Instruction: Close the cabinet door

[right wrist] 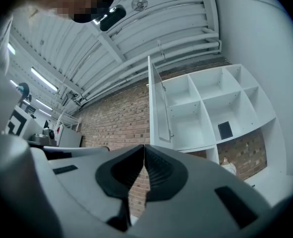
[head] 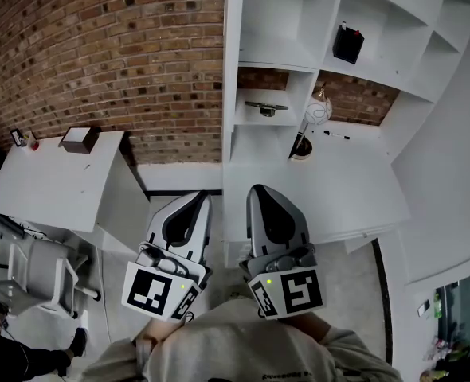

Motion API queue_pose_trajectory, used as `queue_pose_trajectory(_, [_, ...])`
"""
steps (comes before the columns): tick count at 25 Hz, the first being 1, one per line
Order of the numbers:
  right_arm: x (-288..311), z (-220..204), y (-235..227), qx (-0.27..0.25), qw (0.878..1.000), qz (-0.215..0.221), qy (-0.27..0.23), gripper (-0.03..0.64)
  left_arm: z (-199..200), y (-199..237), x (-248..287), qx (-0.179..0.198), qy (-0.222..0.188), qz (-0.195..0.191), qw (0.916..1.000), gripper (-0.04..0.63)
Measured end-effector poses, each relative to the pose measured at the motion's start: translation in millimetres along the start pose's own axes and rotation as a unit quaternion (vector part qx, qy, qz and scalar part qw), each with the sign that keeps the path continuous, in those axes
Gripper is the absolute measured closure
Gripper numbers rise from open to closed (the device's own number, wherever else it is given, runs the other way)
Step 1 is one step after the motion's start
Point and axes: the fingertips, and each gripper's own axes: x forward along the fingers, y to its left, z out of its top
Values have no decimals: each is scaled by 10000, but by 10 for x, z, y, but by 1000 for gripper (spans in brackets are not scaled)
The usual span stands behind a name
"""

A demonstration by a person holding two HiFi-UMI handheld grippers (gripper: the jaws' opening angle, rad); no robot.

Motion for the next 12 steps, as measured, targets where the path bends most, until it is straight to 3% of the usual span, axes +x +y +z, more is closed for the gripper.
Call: queue_pose_trajectory(12, [512,-138,-270,48,9981,611,-64,597,-96,194,508,149,-68,339,9993,589])
